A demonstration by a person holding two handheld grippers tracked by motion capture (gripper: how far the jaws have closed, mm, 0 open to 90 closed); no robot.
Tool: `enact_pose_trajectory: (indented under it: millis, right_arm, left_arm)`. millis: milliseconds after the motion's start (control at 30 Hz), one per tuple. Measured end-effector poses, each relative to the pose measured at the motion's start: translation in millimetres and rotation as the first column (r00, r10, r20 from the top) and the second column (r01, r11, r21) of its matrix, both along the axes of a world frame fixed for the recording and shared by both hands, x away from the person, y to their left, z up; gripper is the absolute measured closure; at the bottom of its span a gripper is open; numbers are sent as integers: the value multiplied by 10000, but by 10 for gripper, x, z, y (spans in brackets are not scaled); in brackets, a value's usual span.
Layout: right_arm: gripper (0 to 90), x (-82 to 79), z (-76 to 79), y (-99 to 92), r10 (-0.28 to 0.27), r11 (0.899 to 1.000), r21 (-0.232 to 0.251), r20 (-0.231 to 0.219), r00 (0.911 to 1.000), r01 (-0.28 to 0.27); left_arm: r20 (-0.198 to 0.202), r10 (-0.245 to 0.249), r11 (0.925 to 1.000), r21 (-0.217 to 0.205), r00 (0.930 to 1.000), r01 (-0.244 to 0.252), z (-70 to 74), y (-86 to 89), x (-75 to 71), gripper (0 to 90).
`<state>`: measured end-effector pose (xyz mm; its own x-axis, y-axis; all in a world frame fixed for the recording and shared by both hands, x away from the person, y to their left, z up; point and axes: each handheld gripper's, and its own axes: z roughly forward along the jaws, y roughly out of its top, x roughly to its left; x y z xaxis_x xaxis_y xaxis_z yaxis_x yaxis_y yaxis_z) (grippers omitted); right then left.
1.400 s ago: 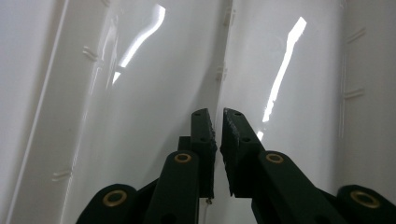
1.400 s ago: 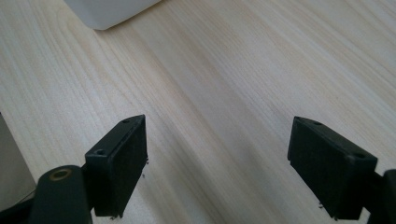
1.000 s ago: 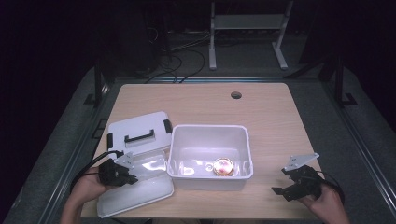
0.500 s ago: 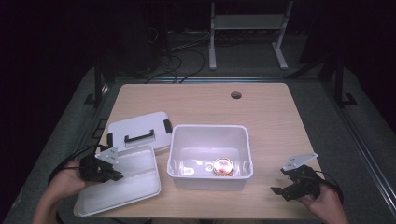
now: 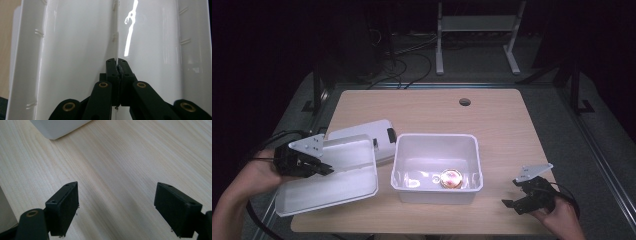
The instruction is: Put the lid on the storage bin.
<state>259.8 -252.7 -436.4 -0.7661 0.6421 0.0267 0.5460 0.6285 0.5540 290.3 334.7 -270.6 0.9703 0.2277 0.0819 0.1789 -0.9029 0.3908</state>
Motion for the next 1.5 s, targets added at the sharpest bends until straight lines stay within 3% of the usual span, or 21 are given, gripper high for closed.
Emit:
enact_pose_trajectory:
  millis: [167, 233, 400, 933, 1267, 1500]
  right_arm:
    - [193, 3, -7, 12, 13, 10000, -13, -37, 10000, -13]
    - [193, 4, -9, 13, 25, 10000, -16, -27, 10000, -25]
    - [193, 5, -11, 15, 54, 10000, -24, -25, 10000, -54]
    - [193, 9, -15, 14, 113, 9999, 3, -44, 9999, -113]
    - [193, 0, 0, 1, 81, 9999, 113, -9, 10000, -80]
    - [193, -7, 11, -15, 52, 9999, 159, 30, 10000, -52]
  left_arm:
    - [178, -460, 9986, -264, 9988, 465, 221, -210, 41, 893]
    - [234, -528, 9982, -283, 9983, 534, 242, -266, 51, 892]
    - [238, -1126, 9932, -282, 9934, 1132, 292, -610, 165, 892]
    - [-281, -1696, 9849, -407, 9851, 1684, 202, -1306, 487, 892]
    - [-358, -1832, 9813, -666, 9824, 1806, 115, -1649, 603, 892]
    - [-405, -2107, 9758, -681, 9767, 2077, 22, -1937, 657, 892]
